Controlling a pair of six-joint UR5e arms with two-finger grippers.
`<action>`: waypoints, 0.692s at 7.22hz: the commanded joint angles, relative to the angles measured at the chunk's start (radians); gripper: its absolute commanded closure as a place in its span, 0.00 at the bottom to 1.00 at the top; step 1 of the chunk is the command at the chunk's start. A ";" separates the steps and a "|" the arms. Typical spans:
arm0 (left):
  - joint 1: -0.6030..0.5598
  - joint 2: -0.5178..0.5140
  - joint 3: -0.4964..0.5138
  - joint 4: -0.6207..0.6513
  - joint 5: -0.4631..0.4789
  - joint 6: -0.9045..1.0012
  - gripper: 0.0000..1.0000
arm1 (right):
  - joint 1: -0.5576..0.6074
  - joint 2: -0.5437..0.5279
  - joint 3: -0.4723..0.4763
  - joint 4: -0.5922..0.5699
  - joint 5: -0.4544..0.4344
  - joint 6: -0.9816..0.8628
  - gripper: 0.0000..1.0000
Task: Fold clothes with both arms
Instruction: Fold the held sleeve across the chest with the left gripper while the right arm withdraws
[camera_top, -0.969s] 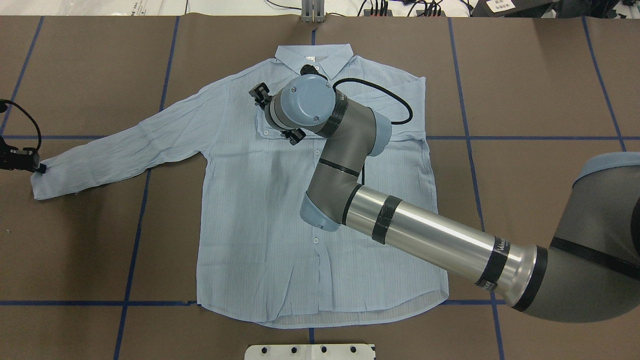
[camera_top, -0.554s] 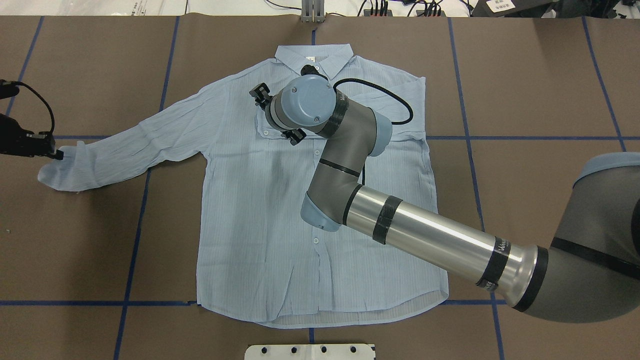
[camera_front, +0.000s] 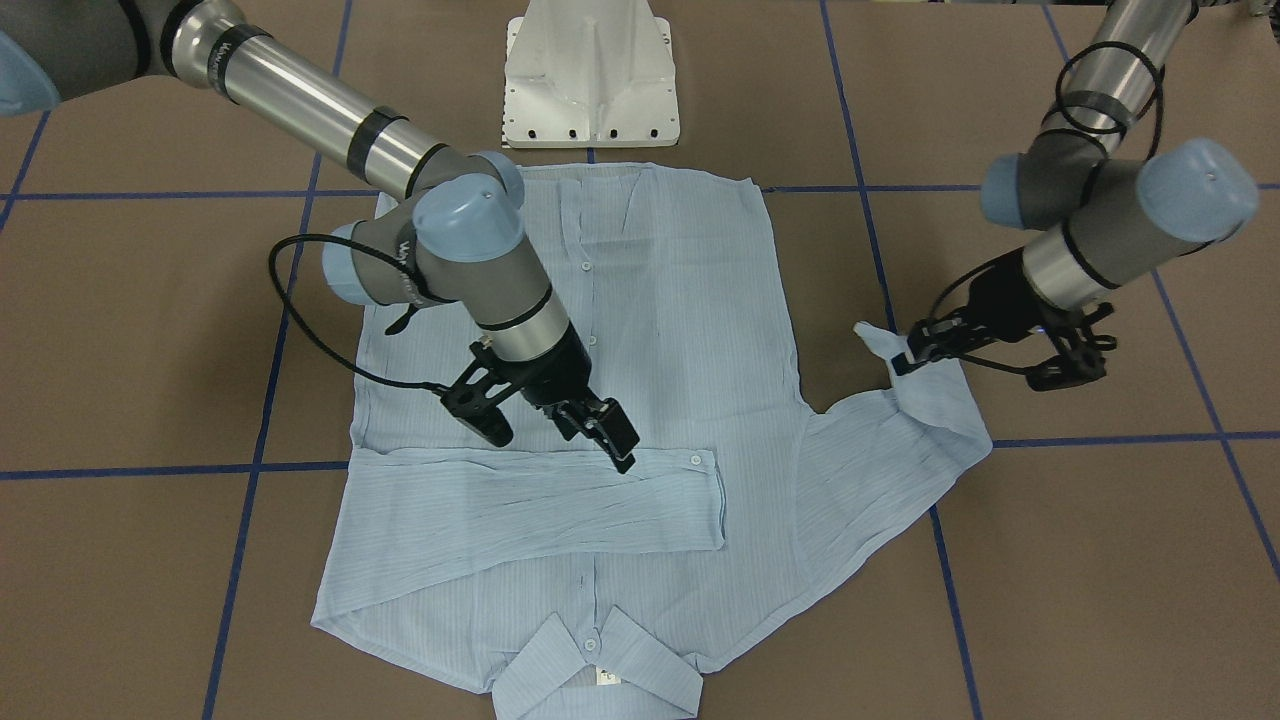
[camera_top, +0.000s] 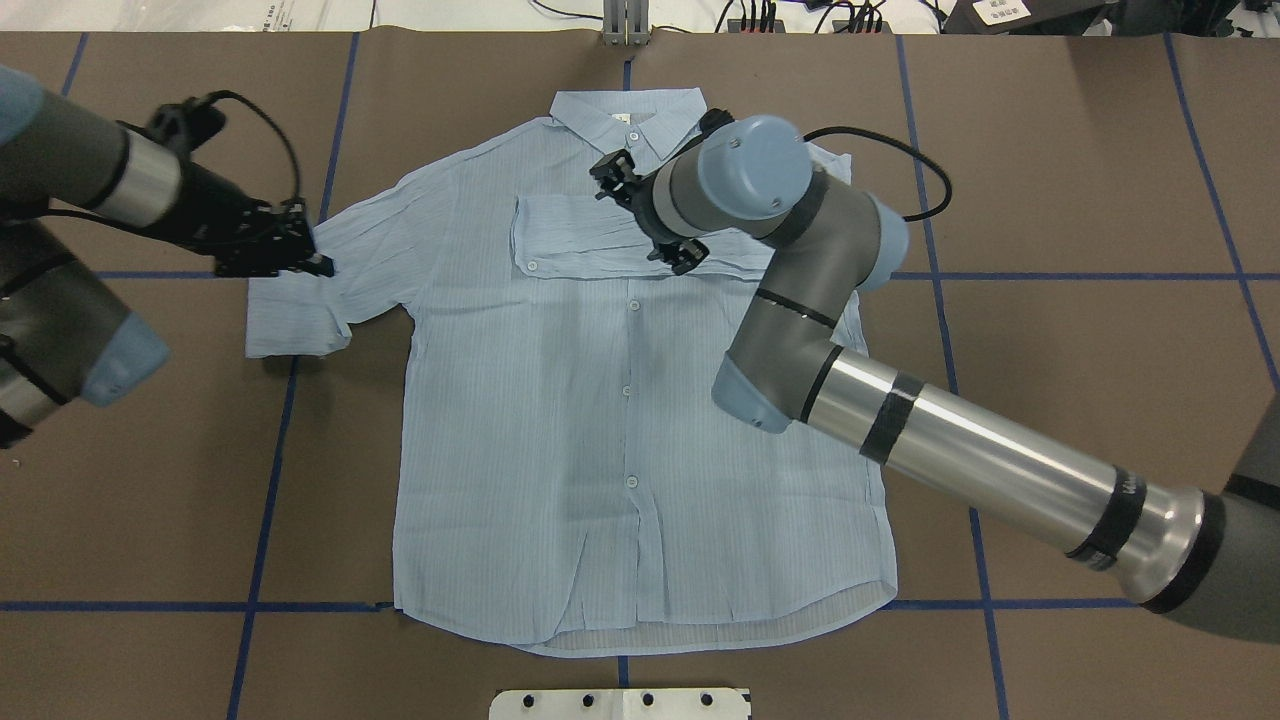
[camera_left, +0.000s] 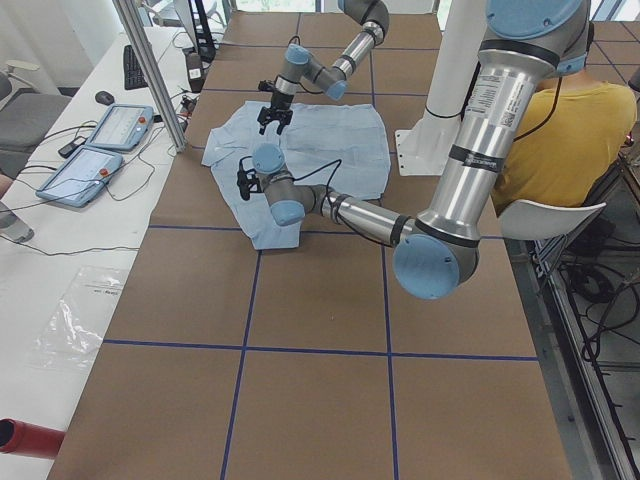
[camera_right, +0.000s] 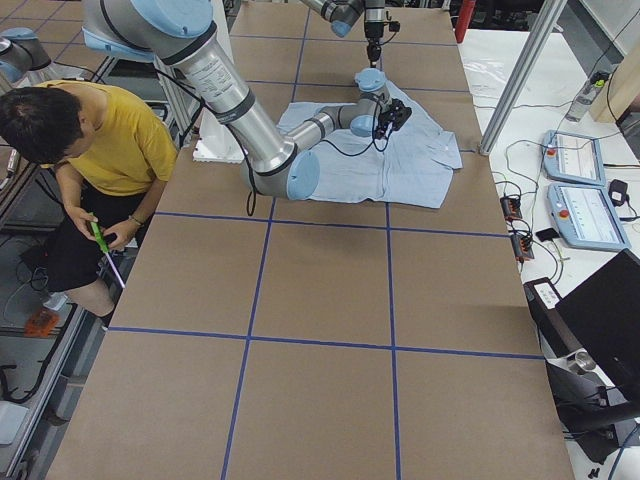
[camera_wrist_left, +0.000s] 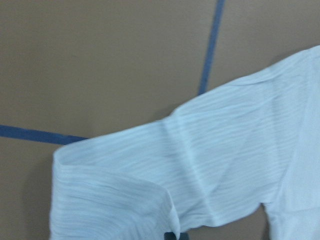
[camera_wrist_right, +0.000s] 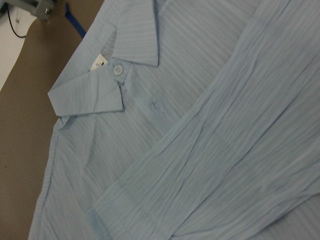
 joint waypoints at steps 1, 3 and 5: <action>0.124 -0.224 0.047 0.027 0.128 -0.260 1.00 | 0.123 -0.102 0.040 0.008 0.193 -0.116 0.01; 0.168 -0.441 0.160 0.025 0.242 -0.376 1.00 | 0.165 -0.201 0.121 0.008 0.244 -0.172 0.00; 0.168 -0.516 0.165 0.016 0.341 -0.408 1.00 | 0.169 -0.268 0.175 0.008 0.246 -0.193 0.00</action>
